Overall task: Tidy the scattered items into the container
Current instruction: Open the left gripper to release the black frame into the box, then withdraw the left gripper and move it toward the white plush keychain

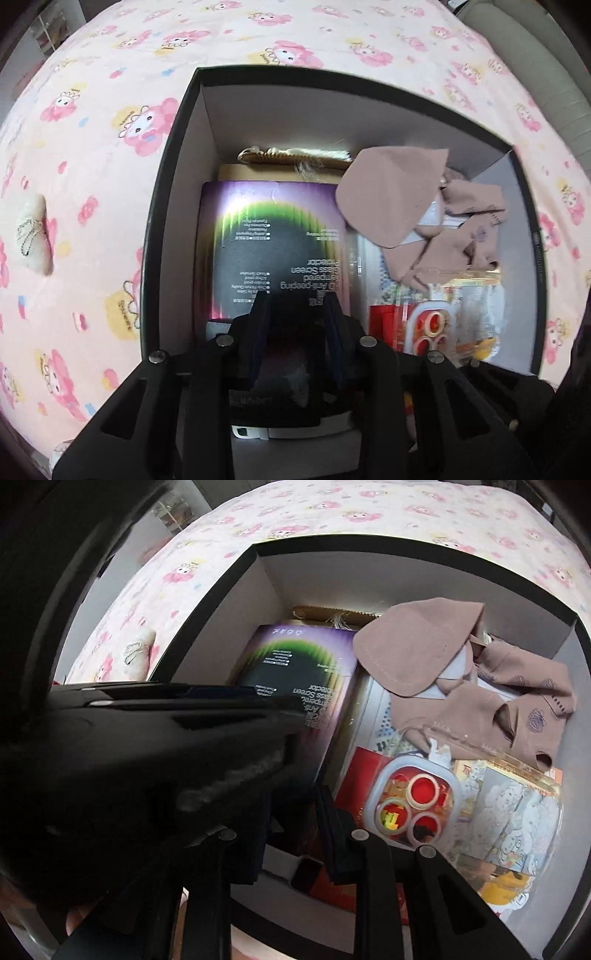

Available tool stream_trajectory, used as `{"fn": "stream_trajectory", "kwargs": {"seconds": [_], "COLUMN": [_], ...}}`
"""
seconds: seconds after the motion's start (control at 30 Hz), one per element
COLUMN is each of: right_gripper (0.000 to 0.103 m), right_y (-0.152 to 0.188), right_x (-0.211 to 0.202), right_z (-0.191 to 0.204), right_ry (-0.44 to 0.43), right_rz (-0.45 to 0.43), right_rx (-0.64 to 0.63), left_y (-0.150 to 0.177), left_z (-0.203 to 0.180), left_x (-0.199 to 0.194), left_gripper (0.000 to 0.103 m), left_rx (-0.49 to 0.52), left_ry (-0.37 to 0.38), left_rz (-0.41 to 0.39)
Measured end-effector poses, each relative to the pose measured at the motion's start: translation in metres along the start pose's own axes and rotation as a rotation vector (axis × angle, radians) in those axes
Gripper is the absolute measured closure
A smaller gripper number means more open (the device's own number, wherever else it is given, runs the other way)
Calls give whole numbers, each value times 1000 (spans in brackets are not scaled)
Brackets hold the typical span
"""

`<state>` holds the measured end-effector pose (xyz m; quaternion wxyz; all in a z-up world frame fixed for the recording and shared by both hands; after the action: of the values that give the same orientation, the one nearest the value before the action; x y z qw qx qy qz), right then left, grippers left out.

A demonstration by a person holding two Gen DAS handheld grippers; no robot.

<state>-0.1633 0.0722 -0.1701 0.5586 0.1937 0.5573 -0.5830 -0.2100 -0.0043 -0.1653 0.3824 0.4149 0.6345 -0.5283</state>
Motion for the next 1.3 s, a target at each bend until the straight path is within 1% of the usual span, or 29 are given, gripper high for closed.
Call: {"fn": "stream_trajectory", "kwargs": {"seconds": [0.07, 0.13, 0.2, 0.27, 0.33, 0.37, 0.4, 0.47, 0.5, 0.57, 0.67, 0.73, 0.83, 0.9, 0.93, 0.97, 1.03, 1.1, 1.17, 1.3], "right_gripper": [81, 81, 81, 81, 81, 81, 81, 81, 81, 81, 81, 79, 79, 78, 78, 77, 75, 74, 74, 73], "right_y": [-3, -6, -8, -11, -16, -17, -17, -18, -16, -12, -6, -4, -4, -4, -5, -6, -7, -5, -4, 0], "right_x": [-9, -21, -35, -48, -55, -57, -58, -55, -52, -47, -38, -33, -37, -45, -50, -54, -63, -74, -88, -124], "right_z": [-9, -17, -26, -33, -42, -46, -51, -56, -59, -59, -62, -63, -64, -61, -58, -57, -55, -54, -49, -37], "right_ry": [40, 47, 85, 102, 105, 112, 128, 157, 157, 128, 90, 73, 83, 88, 95, 104, 125, 130, 126, 163], "right_rz": [-29, -66, -112, -156, -173, -178, -182, -172, -157, -124, -87, -72, -86, -117, -138, -157, -196, -224, -261, -344], "right_rx": [23, 42, 63, 80, 110, 123, 132, 134, 138, 150, 168, 187, 205, 198, 188, 178, 174, 198, 197, 178], "left_y": [-2, -1, 4, 13, 22, 30, 36, 38, 40, 44, 44, 45, 45, 46, 46, 47, 46, 47, 47, 51], "left_z": [1, -1, -4, -11, -17, -28, -30, -34, -32, -23, -19, -22, -28, -33, -33, -35, -36, -35, -35, -36], "left_x": [-9, -21, -26, -25, -23, -16, -11, -3, 2, -3, -5, -9, -23, -39, -45, -54, -69, -86, -96, -119], "left_gripper": [74, 74, 74, 73, 73, 73, 73, 73, 73, 74, 74, 74, 69, 67, 63, 58, 54, 53, 53, 52], "left_rx": [7, 26, 18, 0, -25, -35, -40, -35, -43, -73, -119, -104, -79, -82, -86, -90, -86, -71, -52, -34], "left_ry": [25, 64, 137, 203, 267, 283, 284, 235, 215, 184, 225, 218, 213, 231, 231, 224, 215, 214, 217, 275], "left_rz": [-44, -89, -80, -56, -22, -11, 3, 20, 34, 49, 37, 18, -42, -103, -128, -170, -242, -281, -299, -329]}}
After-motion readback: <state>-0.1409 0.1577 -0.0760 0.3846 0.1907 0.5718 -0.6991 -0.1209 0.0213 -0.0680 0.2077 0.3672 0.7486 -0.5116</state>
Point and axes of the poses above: each gripper's, at about its wrist camera, not at the fingertips, and x roughly the way its jaws point, z to its left, y to its underside, the point moved 5 cm from there along x, roughly the way its jaws point, and after that the axes turned 8 degrees about -z, right-handed, at the moved point
